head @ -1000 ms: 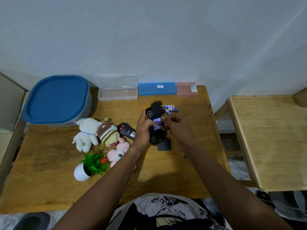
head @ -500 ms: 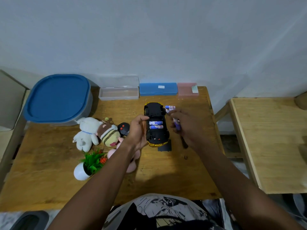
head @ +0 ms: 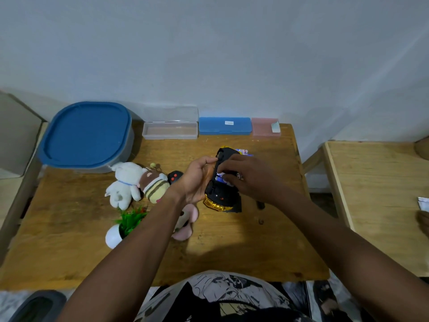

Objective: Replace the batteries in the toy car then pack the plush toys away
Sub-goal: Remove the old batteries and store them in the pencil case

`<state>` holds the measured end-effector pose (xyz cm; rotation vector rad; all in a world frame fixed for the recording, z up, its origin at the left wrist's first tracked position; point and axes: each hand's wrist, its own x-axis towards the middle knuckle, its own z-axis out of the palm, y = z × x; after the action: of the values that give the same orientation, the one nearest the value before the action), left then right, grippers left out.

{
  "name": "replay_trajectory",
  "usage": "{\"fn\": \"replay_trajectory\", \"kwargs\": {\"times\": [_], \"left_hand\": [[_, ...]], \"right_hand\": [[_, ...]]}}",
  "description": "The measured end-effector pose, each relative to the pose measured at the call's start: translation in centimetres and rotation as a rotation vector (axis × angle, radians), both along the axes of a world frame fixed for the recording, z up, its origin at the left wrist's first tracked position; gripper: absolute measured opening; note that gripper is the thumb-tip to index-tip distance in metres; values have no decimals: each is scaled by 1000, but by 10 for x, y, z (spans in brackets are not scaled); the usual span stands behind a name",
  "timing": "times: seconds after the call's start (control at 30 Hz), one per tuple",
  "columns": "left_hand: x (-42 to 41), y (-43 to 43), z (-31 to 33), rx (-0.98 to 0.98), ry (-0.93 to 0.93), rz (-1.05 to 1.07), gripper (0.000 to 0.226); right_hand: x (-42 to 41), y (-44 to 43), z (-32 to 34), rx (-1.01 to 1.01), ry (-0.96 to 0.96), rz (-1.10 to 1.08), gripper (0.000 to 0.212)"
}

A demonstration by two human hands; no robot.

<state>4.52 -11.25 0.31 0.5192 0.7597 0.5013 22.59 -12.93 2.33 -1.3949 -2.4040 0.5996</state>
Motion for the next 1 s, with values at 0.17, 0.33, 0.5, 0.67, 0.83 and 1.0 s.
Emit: {"fn": "replay_trajectory", "kwargs": {"times": [0.17,0.33,0.5,0.67,0.83,1.0], "left_hand": [[-1,2,0,-35,20,-7,50],[2,-3,-1,-26,26,-25,49],[4,-4,-4,-24,29,-3,51],[3,-3,-7,-38,6,58,50],[-1,1,-10,-14,32,22,52],[1,2,-10,24,113,30,54]], "right_hand": [[4,5,4,-7,-83,76,18],[4,7,7,-41,-128,143,20],[4,6,2,-45,-92,133,6],[7,3,-6,-18,-9,38,9],[4,2,-6,15,-50,77,20],[5,4,0,-1,-115,128,19]]}}
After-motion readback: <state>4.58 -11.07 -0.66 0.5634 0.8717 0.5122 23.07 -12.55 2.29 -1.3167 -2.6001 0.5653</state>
